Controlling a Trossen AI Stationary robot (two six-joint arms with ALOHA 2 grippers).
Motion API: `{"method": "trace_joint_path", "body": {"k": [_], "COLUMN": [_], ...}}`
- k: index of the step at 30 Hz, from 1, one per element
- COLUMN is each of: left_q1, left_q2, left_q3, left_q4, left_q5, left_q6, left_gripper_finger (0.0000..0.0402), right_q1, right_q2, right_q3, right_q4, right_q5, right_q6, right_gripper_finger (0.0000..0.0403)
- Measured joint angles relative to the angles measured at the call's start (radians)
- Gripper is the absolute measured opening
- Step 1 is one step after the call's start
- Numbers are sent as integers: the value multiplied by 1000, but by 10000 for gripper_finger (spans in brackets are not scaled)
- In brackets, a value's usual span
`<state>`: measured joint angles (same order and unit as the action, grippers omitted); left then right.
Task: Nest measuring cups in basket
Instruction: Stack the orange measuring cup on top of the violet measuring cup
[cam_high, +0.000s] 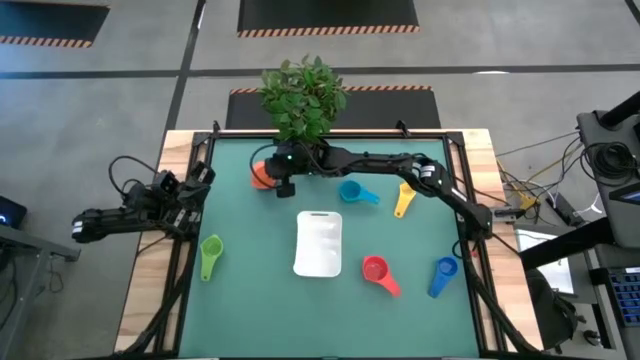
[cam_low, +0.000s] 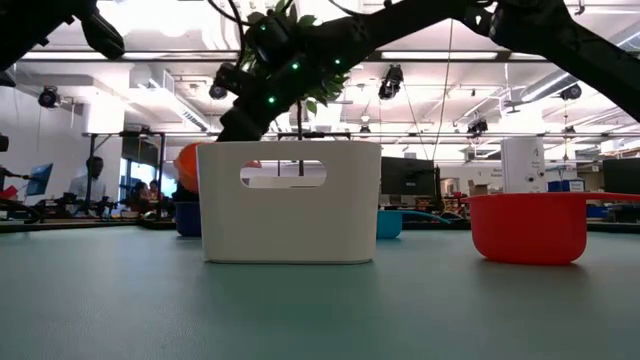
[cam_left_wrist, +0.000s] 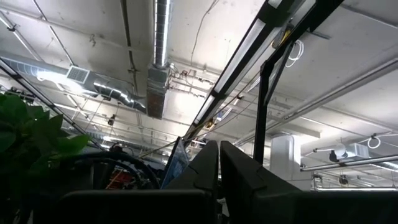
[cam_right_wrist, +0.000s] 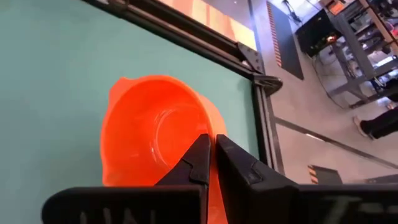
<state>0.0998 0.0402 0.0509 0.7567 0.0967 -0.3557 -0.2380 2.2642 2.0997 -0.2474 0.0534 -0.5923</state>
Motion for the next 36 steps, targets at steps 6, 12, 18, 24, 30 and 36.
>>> {"method": "trace_joint_path", "body": {"k": [6, 12, 18, 24, 30, 36], "left_q1": [0, 0, 0, 0, 0, 0], "left_q2": [0, 0, 0, 0, 0, 0], "left_q3": [0, 0, 0, 0, 0, 0], "left_q4": [0, 0, -1, -1, -3, -11], "left_q5": [0, 0, 0, 0, 0, 0], "left_q6": [2, 2, 2, 2, 2, 2], "left_gripper_finger": [0, 0, 0, 0, 0, 0], "right_q1": [-8, -5, -5, -5, 2, 75], "right_q2": [0, 0, 0, 0, -6, -95], "right_q3": [-19, -46, -56, -56, -44, -40], "right_q4": [0, 36, 57, 71, 66, -29], "right_q5": [-1, -8, -8, -8, 0, -3], "right_q6": [1, -10, -11, 2, 4, -5], "right_gripper_finger": [9, 9, 39, 87, 112, 98]}}
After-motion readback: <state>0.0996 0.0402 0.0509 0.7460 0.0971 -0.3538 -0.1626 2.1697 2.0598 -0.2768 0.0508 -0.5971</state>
